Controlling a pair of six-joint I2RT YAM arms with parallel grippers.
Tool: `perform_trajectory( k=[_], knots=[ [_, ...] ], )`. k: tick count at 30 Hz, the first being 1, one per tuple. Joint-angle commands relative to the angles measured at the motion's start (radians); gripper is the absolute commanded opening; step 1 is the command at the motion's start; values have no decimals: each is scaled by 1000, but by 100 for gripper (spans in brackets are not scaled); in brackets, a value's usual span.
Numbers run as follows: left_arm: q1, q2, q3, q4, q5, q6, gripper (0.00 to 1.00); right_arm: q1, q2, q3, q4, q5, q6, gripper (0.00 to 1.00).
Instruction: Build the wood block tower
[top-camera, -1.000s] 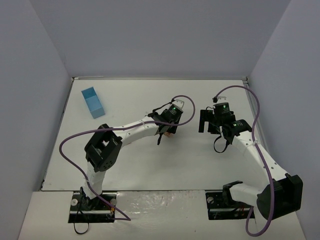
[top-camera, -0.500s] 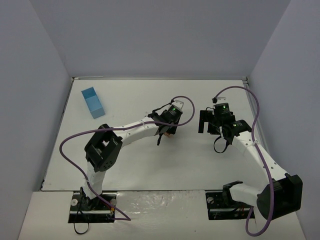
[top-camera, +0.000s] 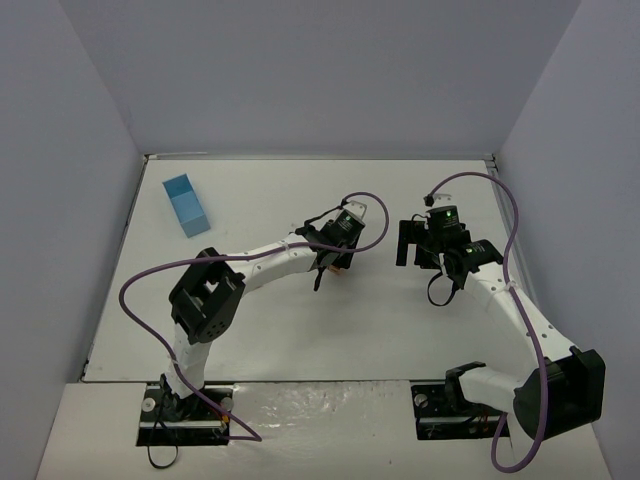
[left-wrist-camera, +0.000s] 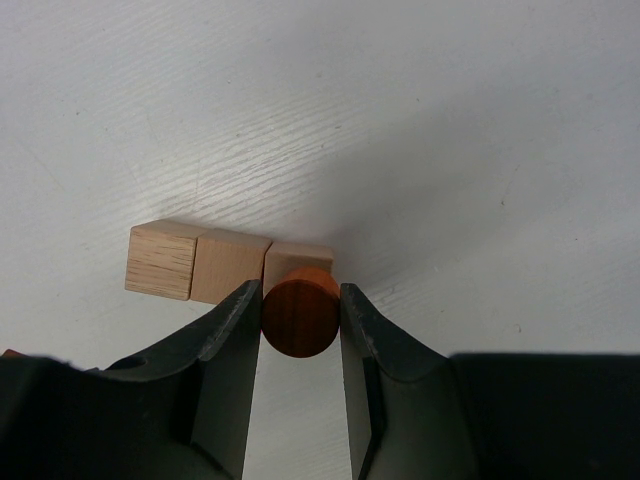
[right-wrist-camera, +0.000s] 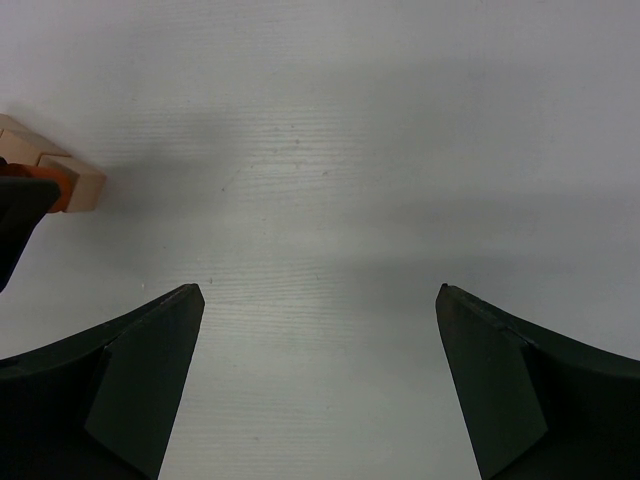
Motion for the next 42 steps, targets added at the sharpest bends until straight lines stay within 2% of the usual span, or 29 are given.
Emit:
perform_trajectory(
  k=[1,42],
  knots=[
    [7,-23,12,36,-18,-9,0,-9,-9,-1,33,-2,3,100],
    [7,-28,3,64,-46,-1,1,-9,-12,-10,40,-18,0,100]
  ],
)
